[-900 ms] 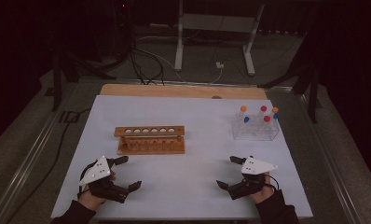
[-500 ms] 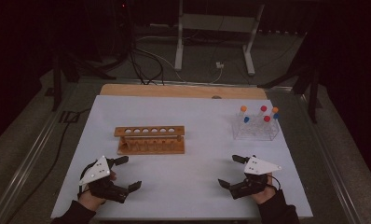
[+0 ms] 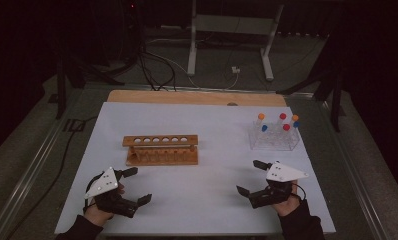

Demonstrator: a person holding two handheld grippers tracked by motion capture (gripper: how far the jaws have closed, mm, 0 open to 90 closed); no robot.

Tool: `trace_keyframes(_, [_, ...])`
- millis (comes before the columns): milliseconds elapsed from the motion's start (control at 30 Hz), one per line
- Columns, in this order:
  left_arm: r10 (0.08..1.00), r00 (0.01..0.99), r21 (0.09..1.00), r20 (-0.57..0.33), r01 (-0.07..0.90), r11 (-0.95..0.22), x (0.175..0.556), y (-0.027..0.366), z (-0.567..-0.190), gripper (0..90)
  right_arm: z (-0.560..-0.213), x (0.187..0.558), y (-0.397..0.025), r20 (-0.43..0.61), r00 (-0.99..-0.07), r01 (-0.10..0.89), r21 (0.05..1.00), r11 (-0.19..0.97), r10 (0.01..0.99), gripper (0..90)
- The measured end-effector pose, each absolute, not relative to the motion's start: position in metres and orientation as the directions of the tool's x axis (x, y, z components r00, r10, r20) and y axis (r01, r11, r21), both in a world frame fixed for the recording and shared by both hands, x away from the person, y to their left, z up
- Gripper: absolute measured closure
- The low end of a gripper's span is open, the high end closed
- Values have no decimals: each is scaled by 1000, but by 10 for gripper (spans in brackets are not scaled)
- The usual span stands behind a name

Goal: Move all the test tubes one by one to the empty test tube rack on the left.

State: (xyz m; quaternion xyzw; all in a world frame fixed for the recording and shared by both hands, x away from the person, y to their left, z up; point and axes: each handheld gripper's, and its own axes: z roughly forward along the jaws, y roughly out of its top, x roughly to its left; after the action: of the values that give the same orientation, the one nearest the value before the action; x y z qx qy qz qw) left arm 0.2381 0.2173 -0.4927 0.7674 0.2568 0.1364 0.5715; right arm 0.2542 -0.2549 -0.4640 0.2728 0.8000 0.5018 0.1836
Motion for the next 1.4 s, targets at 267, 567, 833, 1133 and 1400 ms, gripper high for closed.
trace_keyframes(267, [550,831,947,-86,239,-213,238,217,-493,6,-435,260,-266,-65,-727,220,921,320,684,0])
trace_keyframes(567, [552,828,952,-96,238,-193,238,219,-492,6,-414,274,-283,-89,-641,194,942,273,762,0])
trace_keyframes(833, [553,828,952,-93,237,-195,238,219,-492,6,-403,286,-302,-83,-565,189,955,227,821,0])
trace_keyframes(1133, [554,827,953,-97,238,-188,238,219,-492,6,-399,301,-328,-81,-470,203,959,197,879,0])
trace_keyframes(1400, [552,828,952,-96,238,-192,238,219,-492,6,-408,316,-353,-36,-387,244,960,140,921,0])
